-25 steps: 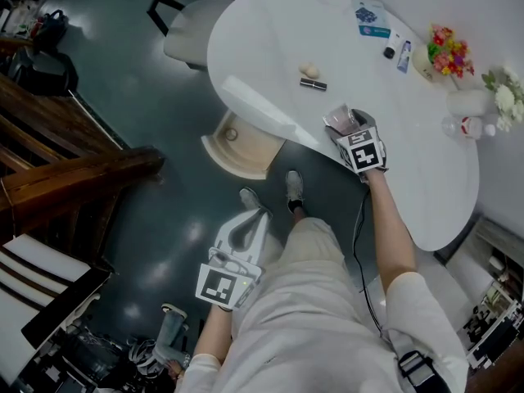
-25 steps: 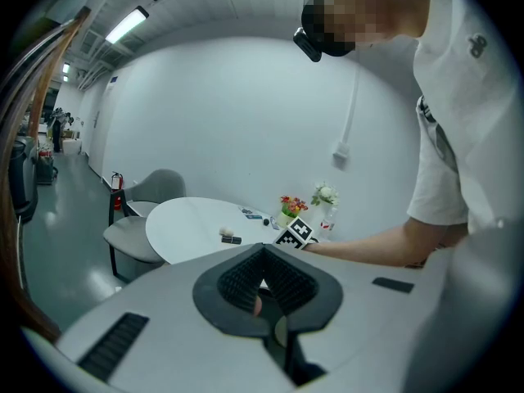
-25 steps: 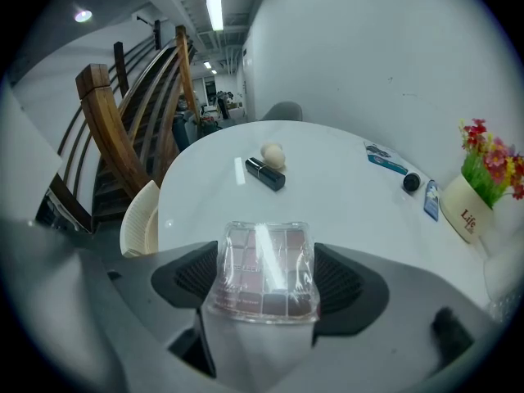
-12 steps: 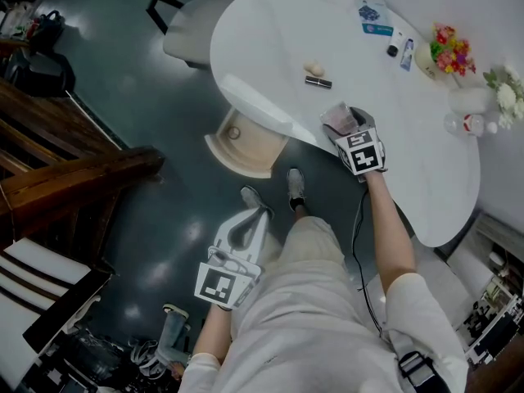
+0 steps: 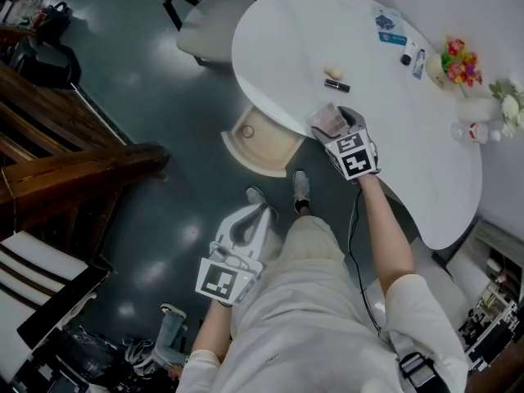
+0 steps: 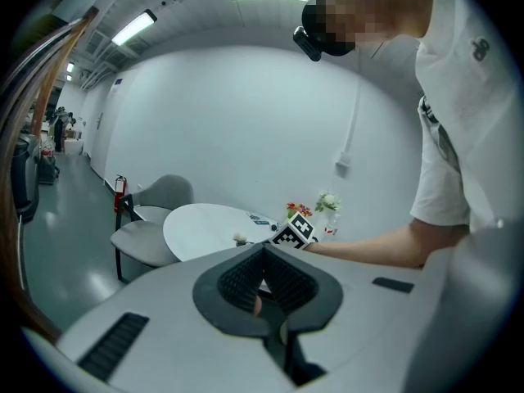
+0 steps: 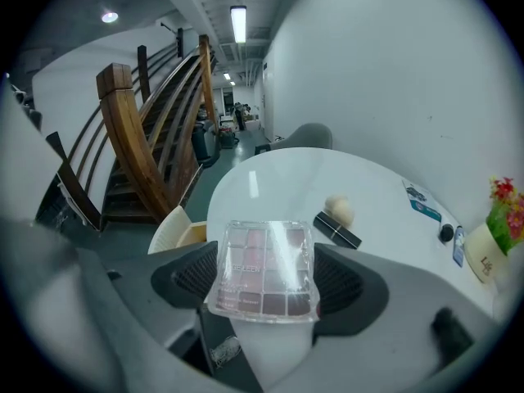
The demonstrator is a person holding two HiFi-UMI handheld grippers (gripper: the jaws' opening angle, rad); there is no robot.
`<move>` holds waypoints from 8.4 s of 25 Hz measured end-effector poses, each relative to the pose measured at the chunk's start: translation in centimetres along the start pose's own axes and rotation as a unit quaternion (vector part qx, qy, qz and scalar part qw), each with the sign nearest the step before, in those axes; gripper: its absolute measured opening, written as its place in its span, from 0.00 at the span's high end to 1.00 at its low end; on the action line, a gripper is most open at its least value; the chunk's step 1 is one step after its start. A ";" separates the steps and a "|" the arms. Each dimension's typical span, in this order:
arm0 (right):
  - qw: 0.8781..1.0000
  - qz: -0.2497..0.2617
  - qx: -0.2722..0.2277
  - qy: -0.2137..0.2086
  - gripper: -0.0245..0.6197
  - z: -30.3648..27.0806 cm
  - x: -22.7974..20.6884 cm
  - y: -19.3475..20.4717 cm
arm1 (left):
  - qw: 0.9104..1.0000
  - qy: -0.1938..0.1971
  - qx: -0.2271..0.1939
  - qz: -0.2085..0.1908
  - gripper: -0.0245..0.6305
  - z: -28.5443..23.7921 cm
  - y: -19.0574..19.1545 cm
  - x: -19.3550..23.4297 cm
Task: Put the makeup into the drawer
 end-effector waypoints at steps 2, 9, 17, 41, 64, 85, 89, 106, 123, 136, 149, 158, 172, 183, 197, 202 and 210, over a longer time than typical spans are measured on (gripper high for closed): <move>1.000 0.003 -0.002 -0.005 0.38 -0.3 1.5 -0.8 | 1.000 0.000 -0.003 -0.003 0.95 0.6 -0.2 0.8; 0.999 0.017 -0.003 -0.027 0.38 -1.4 7.2 -3.0 | 1.000 0.004 -0.008 -0.007 0.95 3.0 -0.4 3.6; 0.997 0.037 0.007 -0.069 0.38 -3.8 13.5 -3.4 | 1.000 0.007 -0.001 -0.007 0.95 4.3 0.6 6.7; 0.992 0.086 0.066 -0.066 0.38 -19.3 16.3 2.6 | 0.999 0.027 0.034 -0.009 0.95 0.8 6.6 11.6; 0.992 0.065 0.098 -0.042 0.38 -30.0 13.3 5.0 | 0.996 0.030 0.084 -0.012 0.95 -5.6 12.1 16.3; 0.993 0.067 0.095 -0.035 0.38 -29.1 12.9 4.9 | 0.995 -0.024 0.095 0.000 0.95 -8.8 14.1 18.4; 0.990 0.087 0.097 -0.048 0.38 -27.1 14.4 4.4 | 0.995 -0.034 0.092 0.010 0.95 -8.3 14.0 18.6; 0.986 0.127 0.036 -0.103 0.78 -10.9 16.6 0.2 | 0.991 -0.111 0.061 0.035 0.95 -6.1 8.5 13.0; 0.987 0.079 -0.052 -0.132 0.94 6.2 12.1 -1.7 | 0.991 -0.129 0.039 0.019 0.95 -7.7 1.5 3.4; 0.987 0.071 -0.090 -0.112 0.94 12.4 9.1 0.6 | 0.991 -0.126 0.052 0.007 0.95 -9.5 2.0 -1.4; 0.992 0.072 -0.060 -0.083 0.92 11.3 4.5 1.9 | 0.988 -0.134 0.069 0.013 0.95 -11.0 2.0 -0.9; 0.992 0.111 -0.033 -0.055 0.79 7.7 -2.0 0.2 | 0.985 -0.151 0.080 0.023 0.95 -12.2 1.9 0.4; 0.984 0.167 0.049 -0.044 0.68 -1.2 -8.8 -2.2 | 0.977 -0.176 0.100 0.060 0.95 -11.9 3.3 2.8; 0.976 0.181 0.104 -0.064 0.68 -5.9 -9.2 -1.1 | 0.971 -0.190 0.113 0.089 0.95 -11.7 4.7 4.7; 0.978 0.154 0.118 -0.077 0.81 -6.3 -8.4 -0.7 | 0.972 -0.186 0.113 0.091 0.95 -11.0 5.0 5.1; 0.980 0.146 0.119 -0.064 0.81 -5.8 -8.4 -0.8 | 0.972 -0.184 0.112 0.090 0.95 -10.2 5.0 5.3; 0.983 0.131 0.116 -0.056 0.81 -4.6 -7.4 -1.2 | 0.976 -0.168 0.111 0.085 0.95 -8.9 4.8 6.0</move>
Point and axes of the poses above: the fingertips, and each gripper's own axes: z backward along the fingers, x to its left, y out of its underside, the point moved 4 cm from there along z, backward along the fingers, and after that the axes turned 1 degree about x, right-handed, at the moved point
